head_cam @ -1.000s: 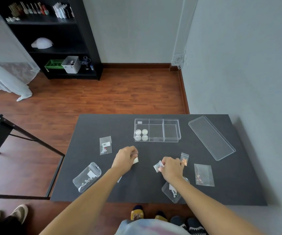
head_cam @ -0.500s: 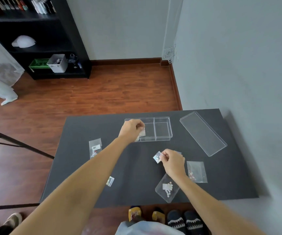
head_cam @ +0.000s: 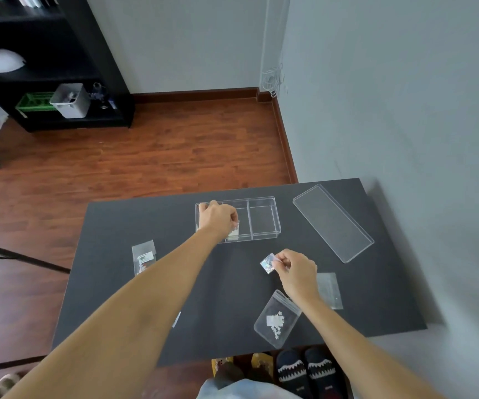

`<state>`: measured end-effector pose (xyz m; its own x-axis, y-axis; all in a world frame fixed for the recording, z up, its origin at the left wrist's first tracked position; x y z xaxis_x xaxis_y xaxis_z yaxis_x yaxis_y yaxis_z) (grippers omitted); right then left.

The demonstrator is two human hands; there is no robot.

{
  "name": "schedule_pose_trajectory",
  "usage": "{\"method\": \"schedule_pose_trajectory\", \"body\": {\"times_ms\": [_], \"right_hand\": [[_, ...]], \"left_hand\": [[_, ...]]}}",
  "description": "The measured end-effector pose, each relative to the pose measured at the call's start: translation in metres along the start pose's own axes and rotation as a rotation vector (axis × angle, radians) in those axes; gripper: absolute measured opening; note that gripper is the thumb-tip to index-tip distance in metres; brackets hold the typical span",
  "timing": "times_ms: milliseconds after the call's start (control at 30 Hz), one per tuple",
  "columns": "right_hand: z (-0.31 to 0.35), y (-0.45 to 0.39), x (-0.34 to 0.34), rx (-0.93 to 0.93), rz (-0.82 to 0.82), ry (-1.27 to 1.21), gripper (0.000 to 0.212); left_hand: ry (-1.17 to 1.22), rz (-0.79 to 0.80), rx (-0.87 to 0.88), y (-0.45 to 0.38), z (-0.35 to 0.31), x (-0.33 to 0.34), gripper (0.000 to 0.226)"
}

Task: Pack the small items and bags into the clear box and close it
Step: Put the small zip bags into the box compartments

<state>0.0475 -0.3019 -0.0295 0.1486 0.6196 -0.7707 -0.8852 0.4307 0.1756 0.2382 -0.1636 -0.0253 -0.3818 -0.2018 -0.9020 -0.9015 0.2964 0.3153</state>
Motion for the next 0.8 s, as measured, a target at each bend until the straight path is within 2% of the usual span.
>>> {"method": "schedule_pose_trajectory", "body": {"times_ms": [133,267,333,600,667,800], "right_hand": [[0.002,-0.003,-0.002,-0.002,0.004,-0.002,0.009],[0.01,-0.007,-0.005,-0.027,-0.006,-0.01,0.009],[0.015,-0.01,-0.007,-0.044,-0.006,-0.019,0.008],[0.049,-0.032,-0.017,-0.165,-0.014,-0.052,0.01],[0.059,-0.039,-0.017,-0.19,-0.012,-0.056,0.009],[0.073,-0.054,-0.013,-0.215,0.0,-0.032,0.007]], "left_hand": [[-0.206,-0.045,0.036,-0.004,-0.005,0.008,0.024],[-0.27,-0.071,0.066,-0.004,-0.007,0.011,0.041],[-0.254,-0.088,0.081,-0.001,-0.007,0.008,0.044],[0.025,-0.146,0.227,0.044,0.016,-0.033,0.029],[0.059,-0.114,0.218,0.059,0.036,-0.039,0.026],[-0.021,0.074,0.136,0.088,0.084,-0.028,0.023]]}}
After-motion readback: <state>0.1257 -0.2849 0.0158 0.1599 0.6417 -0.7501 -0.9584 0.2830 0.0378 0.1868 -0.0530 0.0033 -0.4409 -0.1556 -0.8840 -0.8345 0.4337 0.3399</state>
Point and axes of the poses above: each hand's wrist, its own y-axis away from the middle knuckle, its own x-axis out of the palm, z = x × y, the point moved 10 cm from there along -y, towards the middle knuckle, and after that the axes turned 9 degrees about -x, right-handed, at the moved point
